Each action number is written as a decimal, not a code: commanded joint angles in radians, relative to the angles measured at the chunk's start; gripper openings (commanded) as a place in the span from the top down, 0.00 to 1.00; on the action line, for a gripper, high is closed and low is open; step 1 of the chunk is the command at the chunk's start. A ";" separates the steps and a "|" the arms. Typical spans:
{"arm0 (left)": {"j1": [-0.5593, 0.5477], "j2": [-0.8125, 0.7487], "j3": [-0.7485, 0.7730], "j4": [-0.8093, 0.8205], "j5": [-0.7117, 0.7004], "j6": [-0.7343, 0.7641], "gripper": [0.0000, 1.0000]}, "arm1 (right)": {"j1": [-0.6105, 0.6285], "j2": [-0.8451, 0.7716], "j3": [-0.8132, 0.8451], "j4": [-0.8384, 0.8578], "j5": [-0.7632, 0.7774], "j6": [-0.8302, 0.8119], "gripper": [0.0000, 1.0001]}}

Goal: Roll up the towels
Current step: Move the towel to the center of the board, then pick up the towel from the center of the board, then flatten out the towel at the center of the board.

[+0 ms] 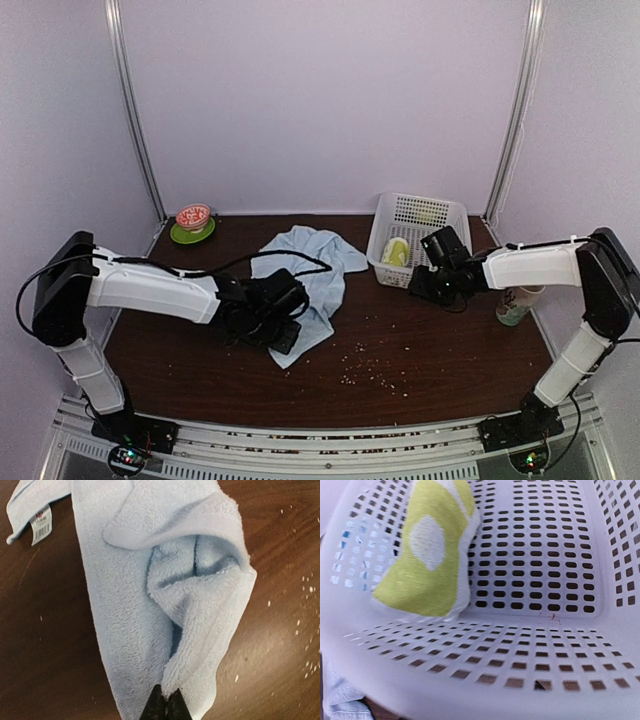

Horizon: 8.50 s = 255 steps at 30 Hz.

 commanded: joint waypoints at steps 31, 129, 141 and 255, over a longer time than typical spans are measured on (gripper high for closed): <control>0.139 -0.416 -0.290 -0.063 0.245 -0.258 0.23 | 0.402 -0.161 -0.029 -0.023 -0.093 -0.134 0.42; 0.200 -0.759 0.510 -0.497 -0.066 0.105 1.00 | 0.510 0.409 0.385 -0.256 0.134 -0.215 0.33; 0.200 -0.805 0.460 -0.508 -0.054 0.091 1.00 | 0.496 0.361 0.401 -0.276 0.178 -0.212 1.00; 0.705 -0.695 0.378 -0.071 0.437 0.048 1.00 | 0.480 -0.692 0.213 -0.386 0.253 -0.268 1.00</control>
